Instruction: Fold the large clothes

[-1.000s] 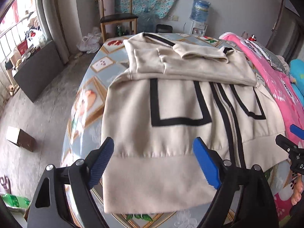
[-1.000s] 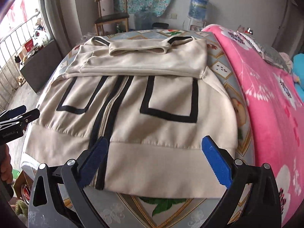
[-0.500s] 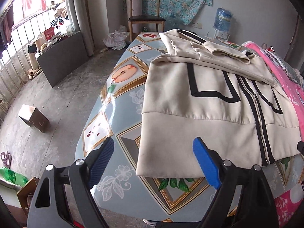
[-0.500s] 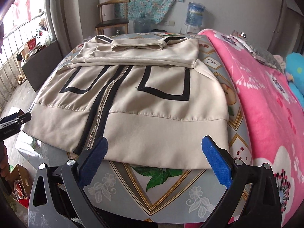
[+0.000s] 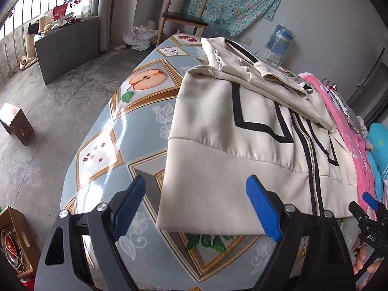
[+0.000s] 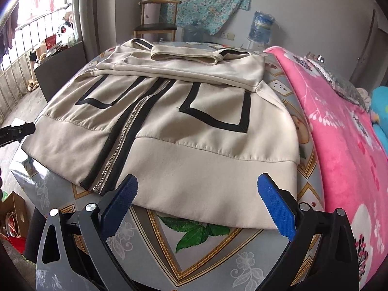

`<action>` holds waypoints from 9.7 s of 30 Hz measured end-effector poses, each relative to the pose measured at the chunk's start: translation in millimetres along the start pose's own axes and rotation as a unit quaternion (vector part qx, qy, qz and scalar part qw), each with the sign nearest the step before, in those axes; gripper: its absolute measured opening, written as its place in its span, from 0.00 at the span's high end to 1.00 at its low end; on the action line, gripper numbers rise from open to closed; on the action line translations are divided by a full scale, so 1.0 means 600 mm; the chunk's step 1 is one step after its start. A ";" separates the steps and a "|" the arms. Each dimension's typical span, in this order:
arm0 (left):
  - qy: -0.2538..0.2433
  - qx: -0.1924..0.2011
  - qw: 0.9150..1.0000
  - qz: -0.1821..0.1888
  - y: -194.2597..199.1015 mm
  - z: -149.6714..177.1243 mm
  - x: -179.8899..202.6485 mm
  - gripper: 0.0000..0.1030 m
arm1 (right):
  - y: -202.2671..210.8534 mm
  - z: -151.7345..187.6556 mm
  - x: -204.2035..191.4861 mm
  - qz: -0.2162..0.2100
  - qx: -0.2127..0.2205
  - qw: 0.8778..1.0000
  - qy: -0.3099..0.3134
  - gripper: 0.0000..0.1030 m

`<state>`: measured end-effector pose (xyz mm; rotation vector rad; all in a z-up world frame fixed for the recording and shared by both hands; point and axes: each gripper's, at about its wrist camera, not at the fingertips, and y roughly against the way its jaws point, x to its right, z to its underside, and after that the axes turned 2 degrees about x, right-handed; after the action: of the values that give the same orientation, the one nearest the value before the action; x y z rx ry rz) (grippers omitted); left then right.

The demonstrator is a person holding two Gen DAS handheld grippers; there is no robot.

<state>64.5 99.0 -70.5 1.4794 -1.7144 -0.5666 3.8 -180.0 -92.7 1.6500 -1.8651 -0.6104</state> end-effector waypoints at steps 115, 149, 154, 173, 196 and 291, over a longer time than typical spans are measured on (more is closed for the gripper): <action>0.183 -0.106 0.960 0.186 -0.160 -0.145 -0.026 0.40 | -0.204 -0.071 0.281 -0.223 -0.103 0.869 -0.429 0.25; -0.014 0.108 0.987 -0.117 -0.194 -0.195 0.135 0.74 | -0.262 -0.151 0.273 -0.072 -0.060 0.912 -0.399 0.89; -0.069 0.156 0.976 -0.133 -0.168 -0.206 0.164 0.84 | -0.214 -0.197 0.259 -0.050 -0.024 0.949 -0.309 0.95; -0.158 0.195 0.963 -0.097 0.057 -0.134 0.141 0.91 | -0.016 -0.133 0.231 -0.099 0.024 0.969 -0.225 0.96; 0.000 0.072 0.996 -0.048 0.144 -0.030 -0.049 0.51 | 0.071 -0.034 0.281 -0.008 -0.010 0.973 -0.229 0.48; -0.093 0.001 0.990 -0.110 -0.051 -0.116 -0.004 0.91 | -0.106 -0.139 0.137 -0.152 -0.064 0.986 -0.003 0.57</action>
<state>138.4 105.6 -53.3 1.6730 -1.7010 -0.8415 100.6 -267.5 -64.2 1.8612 -1.5524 -0.8422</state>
